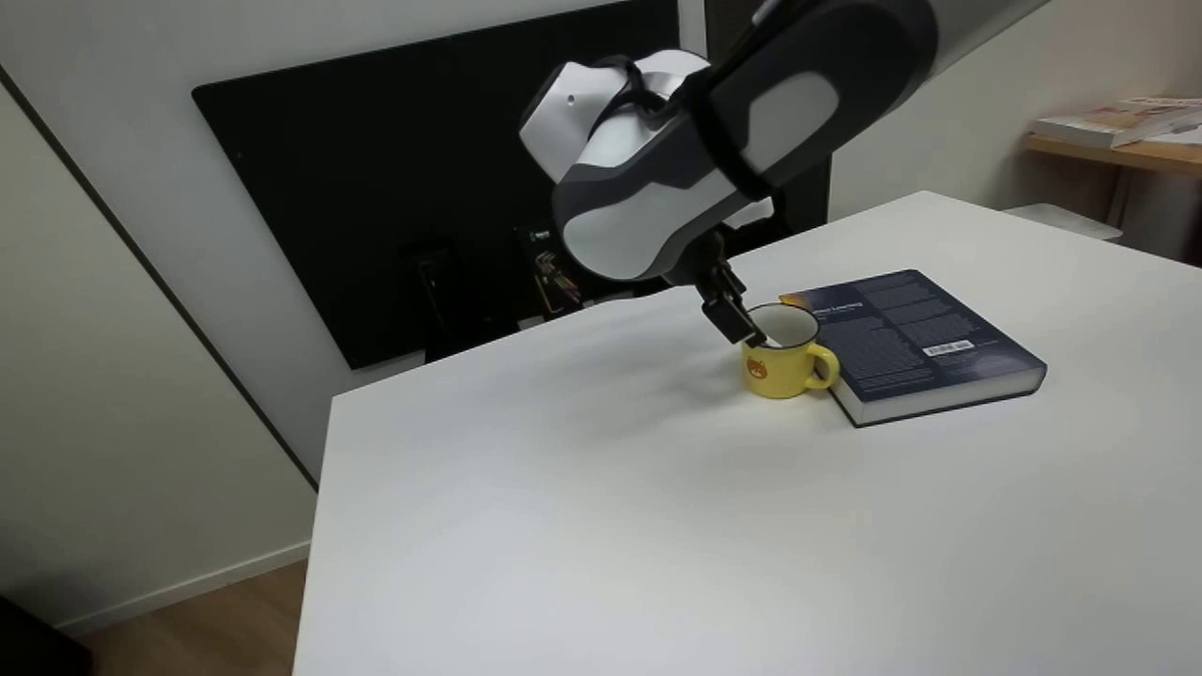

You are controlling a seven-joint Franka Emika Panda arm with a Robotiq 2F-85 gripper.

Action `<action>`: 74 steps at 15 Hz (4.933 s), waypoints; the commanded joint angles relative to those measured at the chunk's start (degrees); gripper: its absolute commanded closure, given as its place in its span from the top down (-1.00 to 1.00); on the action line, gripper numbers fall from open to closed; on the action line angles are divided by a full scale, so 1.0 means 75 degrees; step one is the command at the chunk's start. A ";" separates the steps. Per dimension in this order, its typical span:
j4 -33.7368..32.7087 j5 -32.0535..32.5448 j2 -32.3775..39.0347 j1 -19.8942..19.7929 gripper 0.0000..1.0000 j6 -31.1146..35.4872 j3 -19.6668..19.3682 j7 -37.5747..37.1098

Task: Take the marker out of the mug and put it on the book

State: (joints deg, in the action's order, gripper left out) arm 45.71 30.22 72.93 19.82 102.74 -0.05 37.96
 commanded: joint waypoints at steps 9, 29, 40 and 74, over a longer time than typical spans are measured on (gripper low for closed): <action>-0.1061 -0.0143 0.0651 0.0240 -0.34 -0.0509 -0.0249 0.0094; -0.2420 -0.0829 -0.0496 -0.0538 -0.91 -0.1608 -0.0264 -0.0118; -0.1753 -0.0652 -0.0056 -0.1318 -0.91 -0.2146 -0.0672 -0.0040; -0.1265 -0.2800 -0.0246 -0.1747 1.00 -0.2000 -0.0583 -0.3388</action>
State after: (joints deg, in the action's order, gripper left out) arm 36.22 9.22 71.08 6.72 87.74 -4.43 12.55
